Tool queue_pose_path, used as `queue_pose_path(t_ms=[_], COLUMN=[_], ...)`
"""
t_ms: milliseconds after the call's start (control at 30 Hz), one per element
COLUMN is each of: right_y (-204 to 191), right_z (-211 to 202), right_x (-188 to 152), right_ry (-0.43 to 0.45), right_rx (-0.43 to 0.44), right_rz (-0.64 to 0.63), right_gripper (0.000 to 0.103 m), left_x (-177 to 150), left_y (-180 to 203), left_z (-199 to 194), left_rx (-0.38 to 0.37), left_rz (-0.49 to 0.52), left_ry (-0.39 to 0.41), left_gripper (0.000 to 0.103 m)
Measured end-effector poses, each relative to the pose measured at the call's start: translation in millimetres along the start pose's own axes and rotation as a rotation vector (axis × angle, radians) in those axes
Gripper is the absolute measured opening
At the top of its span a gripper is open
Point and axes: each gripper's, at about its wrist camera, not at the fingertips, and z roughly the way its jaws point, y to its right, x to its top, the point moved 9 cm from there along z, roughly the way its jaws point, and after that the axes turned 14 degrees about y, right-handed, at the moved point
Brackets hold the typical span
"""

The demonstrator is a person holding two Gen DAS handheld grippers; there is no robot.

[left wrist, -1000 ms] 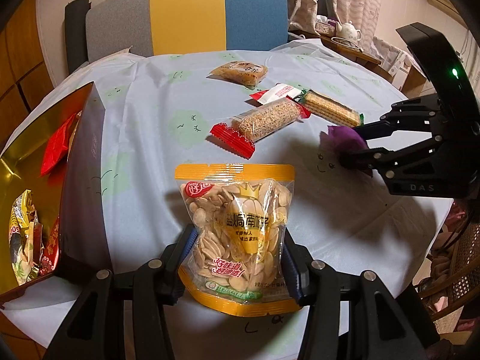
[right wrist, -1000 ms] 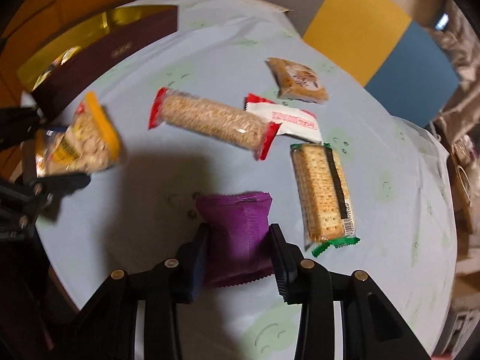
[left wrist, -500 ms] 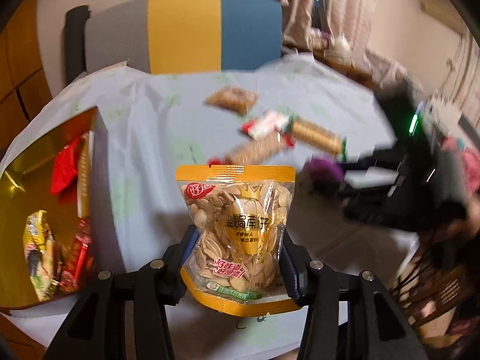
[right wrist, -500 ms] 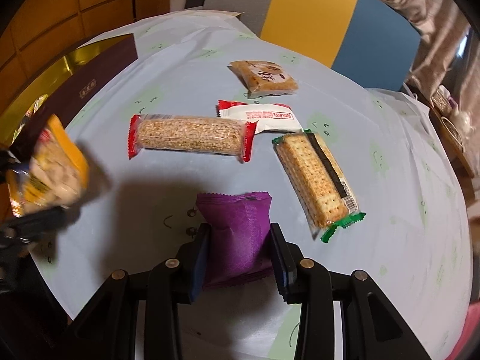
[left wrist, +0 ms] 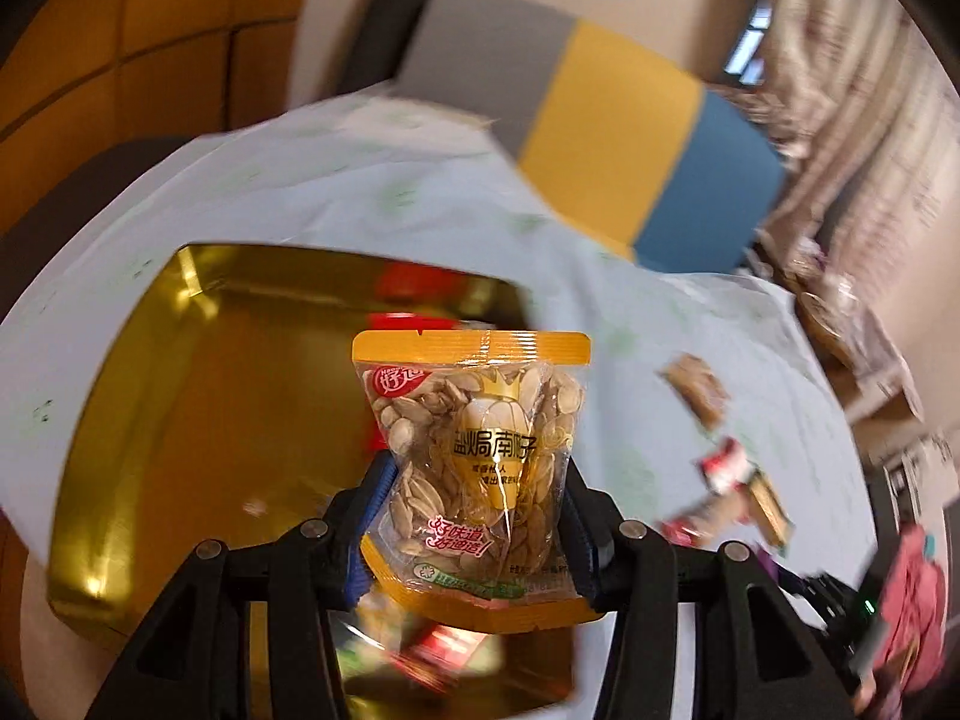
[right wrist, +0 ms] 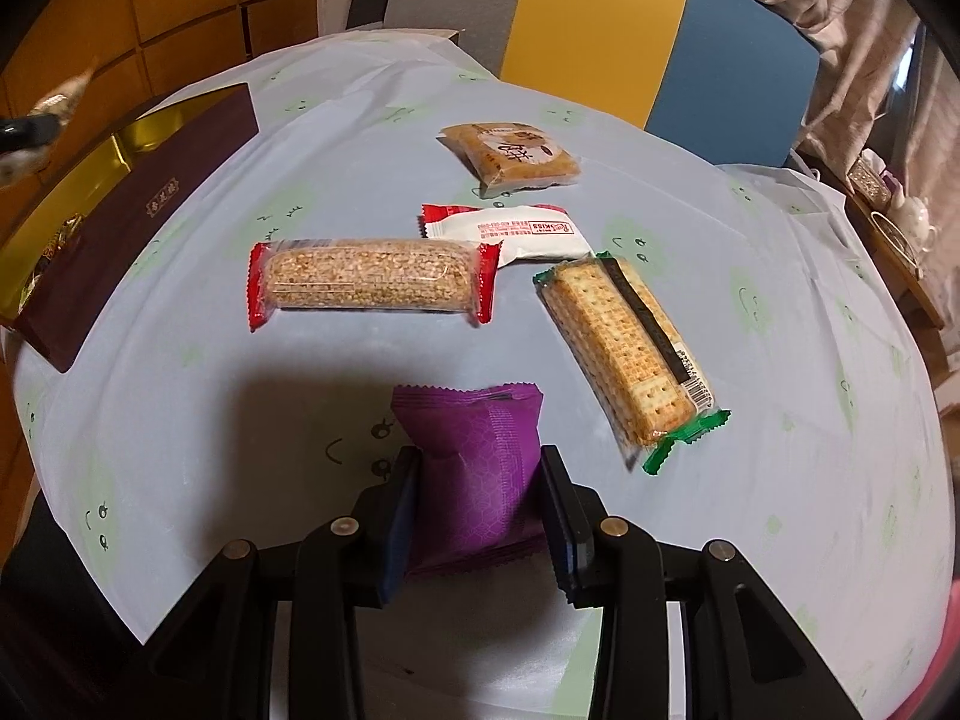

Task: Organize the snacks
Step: 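Carry the seed bag into the gold tray and release it with the left gripper, then carry the purple pack into the gold tray and release it with the right gripper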

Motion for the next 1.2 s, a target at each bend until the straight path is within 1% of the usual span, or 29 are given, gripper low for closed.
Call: queue_pose_path(t_ms=[33,167,267,400,467,533,567,600,667,767,800,867,933,1000,1033,1100,1200], right_y=[0,0,0,0,0,0,0,0,1,1,1,1,0,1,1,1,1], right_z=[0,0,0,1,1,1,1,1,1,1,1,1,1,1,1,1,1], right_x=[0,0,0,0,0,0,0,0,0,0,0,-1,-1,-1,-1,-1,0], right_ry=[-0.001,0.0,0.0,-0.001,-0.002,-0.003,-0.003,-0.003,-0.004,-0.003,-0.003,-0.002,-0.001,0.001,0.001,0.004,0.006], right_rx=[-0.001,-0.006,-0.009,-0.014,-0.016,-0.017,-0.018,-0.018,-0.019,-0.022,-0.022,-0.024,-0.026,-0.026,-0.025,-0.026,-0.03], right_rz=[0.001,0.006,0.014,0.02,0.02,0.02,0.02,0.021,0.022,0.02,0.021,0.024,0.024,0.026,0.027,0.033,0.039], right_gripper=[0.039,0.039,0.039,0.039,0.039,0.039,0.039,0.039,0.039,0.039,0.039,0.039,0.039,0.039,0.039,0.039,0.039], left_x=[5,10,10,9,7,4,4,3,2,6,9,14,19,23,23,20,11], left_y=[-15,-49,-64,-73,-77,-81,-82,-82,-81,-79,-80,-80,-75,-66,-58,-43,-24], left_z=[9,35,55,78,90,95,96,98,99,97,95,83,67,48,37,20,-2], left_rx=[0.032,0.098,0.132,0.163,0.171,0.181,0.18,0.174,0.171,0.171,0.185,0.214,0.245,0.259,0.258,0.253,0.231], left_rz=[-0.025,-0.071,-0.094,-0.104,-0.106,-0.128,-0.132,-0.134,-0.125,-0.118,-0.116,-0.101,-0.043,0.023,0.059,0.113,0.153], left_ry=[-0.009,-0.052,-0.09,-0.126,-0.15,-0.165,-0.166,-0.167,-0.167,-0.152,-0.145,-0.102,-0.061,-0.011,0.021,0.06,0.099], left_gripper=[0.051,0.051,0.052,0.052,0.053,0.054,0.056,0.063,0.067,0.067,0.067,0.067,0.067,0.067,0.067,0.067,0.067])
